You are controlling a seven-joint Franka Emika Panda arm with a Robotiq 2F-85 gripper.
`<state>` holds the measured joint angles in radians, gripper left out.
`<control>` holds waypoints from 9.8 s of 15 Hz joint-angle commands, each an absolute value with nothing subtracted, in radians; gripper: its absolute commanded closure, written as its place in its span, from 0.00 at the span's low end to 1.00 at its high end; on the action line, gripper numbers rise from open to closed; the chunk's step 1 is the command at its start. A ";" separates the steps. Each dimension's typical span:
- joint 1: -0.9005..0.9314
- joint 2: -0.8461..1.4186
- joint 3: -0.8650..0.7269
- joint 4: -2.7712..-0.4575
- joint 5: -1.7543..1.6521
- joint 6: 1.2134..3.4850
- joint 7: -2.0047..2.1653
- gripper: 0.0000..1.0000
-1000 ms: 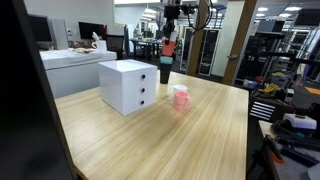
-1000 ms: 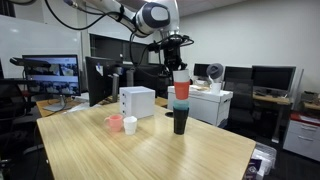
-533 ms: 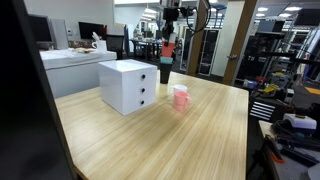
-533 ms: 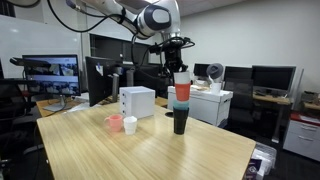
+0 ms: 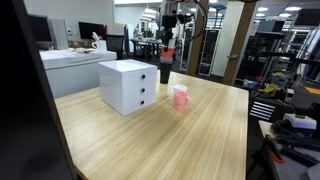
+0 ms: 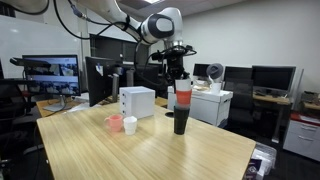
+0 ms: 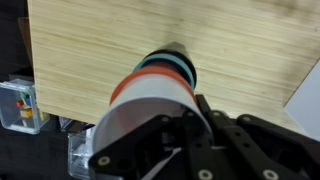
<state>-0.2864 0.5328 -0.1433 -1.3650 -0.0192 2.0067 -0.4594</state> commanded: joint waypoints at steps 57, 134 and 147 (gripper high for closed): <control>-0.152 0.108 -0.004 -2.154 -0.025 2.101 -0.573 0.00; -0.319 0.606 -0.145 -1.148 -0.001 1.871 -0.250 0.59; -0.289 0.600 -0.154 -1.085 -0.016 1.733 -0.263 0.00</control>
<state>-0.3011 0.6297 -0.1563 -1.0872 -0.0120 1.7825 -0.2665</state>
